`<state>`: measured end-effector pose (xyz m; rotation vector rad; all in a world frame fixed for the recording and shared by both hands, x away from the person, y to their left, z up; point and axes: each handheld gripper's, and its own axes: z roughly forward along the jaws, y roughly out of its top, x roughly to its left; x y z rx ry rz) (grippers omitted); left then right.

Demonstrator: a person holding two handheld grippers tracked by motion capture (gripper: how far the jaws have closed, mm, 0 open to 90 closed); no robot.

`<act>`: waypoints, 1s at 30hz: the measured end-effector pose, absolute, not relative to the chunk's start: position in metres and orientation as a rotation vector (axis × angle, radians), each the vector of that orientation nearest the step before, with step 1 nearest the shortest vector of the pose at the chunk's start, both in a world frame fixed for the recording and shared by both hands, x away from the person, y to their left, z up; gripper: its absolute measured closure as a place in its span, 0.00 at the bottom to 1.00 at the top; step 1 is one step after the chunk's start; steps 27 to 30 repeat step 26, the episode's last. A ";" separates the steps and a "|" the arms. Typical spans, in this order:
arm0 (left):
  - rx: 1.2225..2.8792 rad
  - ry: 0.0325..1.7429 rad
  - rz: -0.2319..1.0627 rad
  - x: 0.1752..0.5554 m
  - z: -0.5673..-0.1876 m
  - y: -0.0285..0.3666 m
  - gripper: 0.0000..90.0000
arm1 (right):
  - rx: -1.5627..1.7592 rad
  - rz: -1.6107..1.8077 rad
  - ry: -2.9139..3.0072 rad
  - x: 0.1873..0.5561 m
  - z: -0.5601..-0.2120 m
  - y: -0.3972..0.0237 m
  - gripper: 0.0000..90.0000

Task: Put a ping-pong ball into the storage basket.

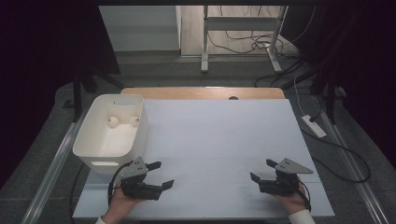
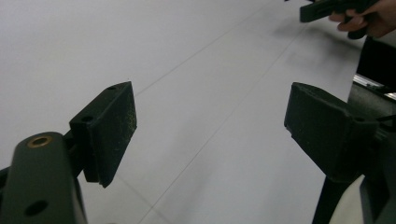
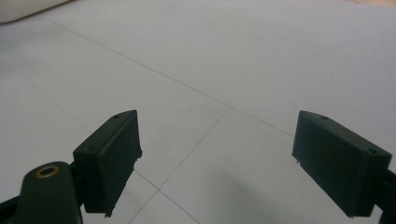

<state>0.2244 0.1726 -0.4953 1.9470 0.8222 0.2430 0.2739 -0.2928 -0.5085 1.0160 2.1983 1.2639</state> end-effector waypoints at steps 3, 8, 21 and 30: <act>1.942 0.846 0.231 0.225 -0.506 0.179 0.20 | 1.009 1.270 2.200 0.273 -0.508 -0.293 0.16; 1.929 0.866 0.230 0.226 -0.512 0.186 0.20 | 1.000 1.283 2.208 0.273 -0.509 -0.294 0.16; 1.926 0.888 0.225 0.227 -0.517 0.193 0.20 | 1.000 1.294 2.211 0.272 -0.509 -0.295 0.16; 1.928 0.887 0.219 0.229 -0.517 0.192 0.20 | 1.006 1.292 2.211 0.272 -0.509 -0.297 0.16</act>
